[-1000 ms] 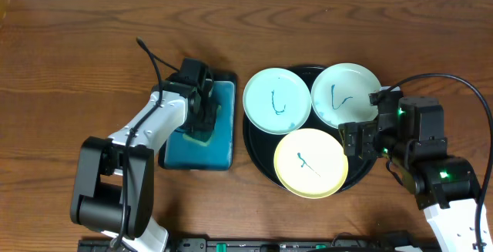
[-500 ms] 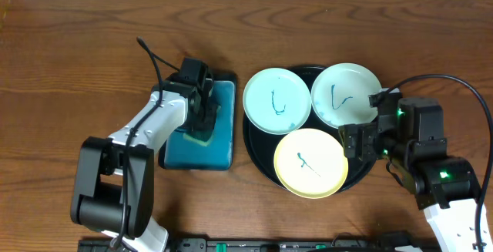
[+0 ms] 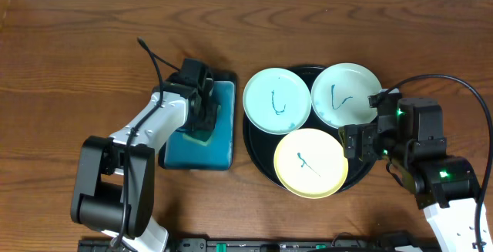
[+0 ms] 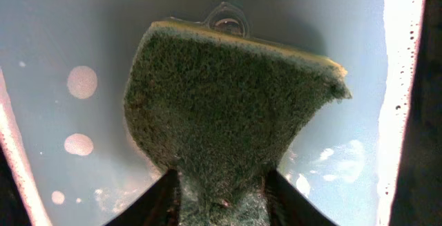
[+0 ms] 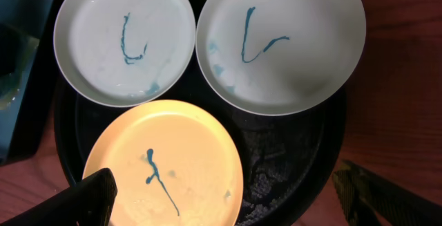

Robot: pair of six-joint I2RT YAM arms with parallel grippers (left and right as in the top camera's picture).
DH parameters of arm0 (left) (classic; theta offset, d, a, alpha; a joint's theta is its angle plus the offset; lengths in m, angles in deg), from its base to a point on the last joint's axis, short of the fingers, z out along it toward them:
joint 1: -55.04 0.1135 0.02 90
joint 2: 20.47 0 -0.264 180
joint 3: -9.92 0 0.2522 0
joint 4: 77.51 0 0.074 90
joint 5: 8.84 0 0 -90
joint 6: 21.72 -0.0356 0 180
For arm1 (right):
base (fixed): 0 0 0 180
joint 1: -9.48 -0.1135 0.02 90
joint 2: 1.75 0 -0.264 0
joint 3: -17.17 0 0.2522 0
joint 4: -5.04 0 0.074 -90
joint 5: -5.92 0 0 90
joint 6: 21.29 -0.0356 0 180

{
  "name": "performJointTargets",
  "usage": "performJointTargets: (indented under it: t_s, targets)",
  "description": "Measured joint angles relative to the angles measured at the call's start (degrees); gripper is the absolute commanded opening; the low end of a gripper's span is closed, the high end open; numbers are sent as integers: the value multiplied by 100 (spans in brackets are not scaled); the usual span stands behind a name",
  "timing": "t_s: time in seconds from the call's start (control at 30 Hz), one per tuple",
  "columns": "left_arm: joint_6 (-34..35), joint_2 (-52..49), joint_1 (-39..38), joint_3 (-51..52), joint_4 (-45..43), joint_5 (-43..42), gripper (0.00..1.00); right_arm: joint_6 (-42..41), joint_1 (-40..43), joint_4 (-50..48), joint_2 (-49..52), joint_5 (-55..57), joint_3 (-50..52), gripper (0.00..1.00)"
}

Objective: Clean dirty plates on tray and stack at the side
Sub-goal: 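Reach the left gripper into the blue tray and grasp the green sponge, then move the right gripper to the yellow plate's rim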

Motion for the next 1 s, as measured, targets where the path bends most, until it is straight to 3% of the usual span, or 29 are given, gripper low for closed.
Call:
performJointTargets:
  t_s: [0.13, 0.17, 1.0]
  targets:
    - [22, 9, 0, 151, -236, -2, 10, 0, 0, 0, 0, -2, 0, 99]
    - [33, 22, 0, 190, -286, 0, 8, 0, 0, 2, 0, 0, 0, 99]
    - [474, 389, 0, 334, -39, -92, 8, -57, 0, 680, 568, -2, -2, 99]
